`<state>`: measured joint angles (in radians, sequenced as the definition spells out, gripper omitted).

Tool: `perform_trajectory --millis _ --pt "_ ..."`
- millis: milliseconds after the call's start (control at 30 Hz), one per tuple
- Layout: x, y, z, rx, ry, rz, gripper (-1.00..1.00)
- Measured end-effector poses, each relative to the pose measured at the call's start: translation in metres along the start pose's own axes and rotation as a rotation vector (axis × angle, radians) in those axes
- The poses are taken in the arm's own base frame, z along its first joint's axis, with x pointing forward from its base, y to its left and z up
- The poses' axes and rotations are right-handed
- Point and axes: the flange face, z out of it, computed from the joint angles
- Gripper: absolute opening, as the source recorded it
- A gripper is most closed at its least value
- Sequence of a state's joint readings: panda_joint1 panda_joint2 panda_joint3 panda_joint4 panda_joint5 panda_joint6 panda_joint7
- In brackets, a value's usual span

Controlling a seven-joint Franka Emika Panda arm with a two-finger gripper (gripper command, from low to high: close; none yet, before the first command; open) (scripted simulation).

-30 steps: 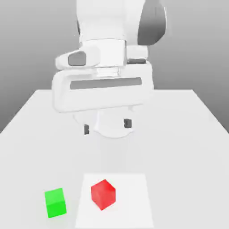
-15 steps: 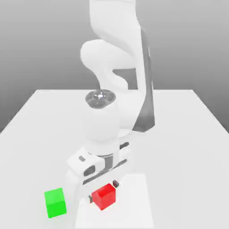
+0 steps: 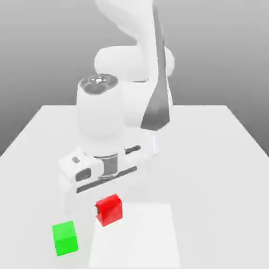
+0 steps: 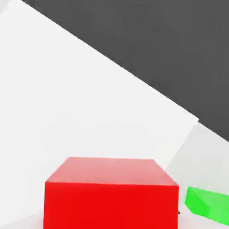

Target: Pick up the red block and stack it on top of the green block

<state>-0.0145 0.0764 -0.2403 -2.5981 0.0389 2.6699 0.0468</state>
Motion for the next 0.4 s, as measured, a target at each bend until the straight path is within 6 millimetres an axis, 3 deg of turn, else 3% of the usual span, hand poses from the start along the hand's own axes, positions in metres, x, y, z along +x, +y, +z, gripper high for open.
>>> perform_trajectory --millis 100,267,300,400 --pt "0.016 0.041 -0.010 0.001 0.001 0.117 -1.00" --pt "0.021 0.046 0.038 0.002 0.002 0.133 -1.00" --pt "0.020 0.046 0.045 0.001 0.001 0.134 1.00" --pt "0.020 0.046 0.045 0.001 0.001 0.134 1.00"
